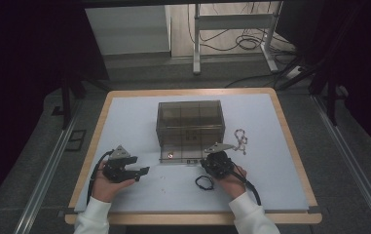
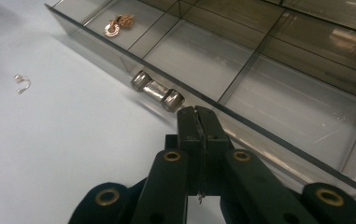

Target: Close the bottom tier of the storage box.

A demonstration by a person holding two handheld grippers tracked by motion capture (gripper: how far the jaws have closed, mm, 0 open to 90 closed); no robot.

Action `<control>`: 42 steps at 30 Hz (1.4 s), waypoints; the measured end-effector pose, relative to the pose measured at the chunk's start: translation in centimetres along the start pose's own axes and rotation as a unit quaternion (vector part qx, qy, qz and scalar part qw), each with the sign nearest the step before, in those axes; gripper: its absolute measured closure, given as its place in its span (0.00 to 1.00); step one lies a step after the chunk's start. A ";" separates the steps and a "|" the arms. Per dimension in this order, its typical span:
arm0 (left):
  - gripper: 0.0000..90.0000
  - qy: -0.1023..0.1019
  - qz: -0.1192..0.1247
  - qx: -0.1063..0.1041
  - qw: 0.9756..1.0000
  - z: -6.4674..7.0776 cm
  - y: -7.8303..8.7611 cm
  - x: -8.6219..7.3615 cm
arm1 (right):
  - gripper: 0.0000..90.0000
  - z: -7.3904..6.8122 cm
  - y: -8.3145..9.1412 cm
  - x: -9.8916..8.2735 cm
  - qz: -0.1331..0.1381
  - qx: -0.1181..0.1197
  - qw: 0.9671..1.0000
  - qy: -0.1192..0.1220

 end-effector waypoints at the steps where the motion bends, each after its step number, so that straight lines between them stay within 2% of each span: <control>1: 0.35 0.000 0.000 0.000 1.000 0.0 0.0 0.0 | 1.00 0.0 -0.1 0.0 0.001 -0.001 1.000 -0.003; 6: 0.35 0.001 -0.001 -0.001 1.000 0.1 -0.1 0.0 | 1.00 0.1 -0.3 0.0 -0.002 -0.001 1.000 -0.004; 9: 0.35 0.000 -0.001 -0.001 1.000 0.0 -0.1 -0.1 | 1.00 0.1 -0.4 0.0 0.000 0.001 1.000 -0.013; 12: 0.35 -0.001 -0.001 0.000 1.000 0.0 -0.1 -0.1 | 1.00 0.0 -0.5 0.0 -0.003 -0.004 1.000 -0.008; 27: 0.35 0.001 0.000 0.003 1.000 -0.2 -0.1 -0.2 | 1.00 0.5 -1.2 0.0 -0.004 -0.008 1.000 -0.019; 42: 0.35 0.004 -0.002 0.003 1.000 -0.3 -0.2 -0.3 | 1.00 0.5 -2.0 0.5 -0.008 -0.009 1.000 -0.021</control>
Point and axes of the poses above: each handheld gripper's, and its own axes: y roughly backward along the jaws, x roughly out of its top, z roughly to its right, the point moved 3 cm from there along -y, roughly forward along the jaws, and after that the axes turned 9 degrees about z, right-handed, at the moved point
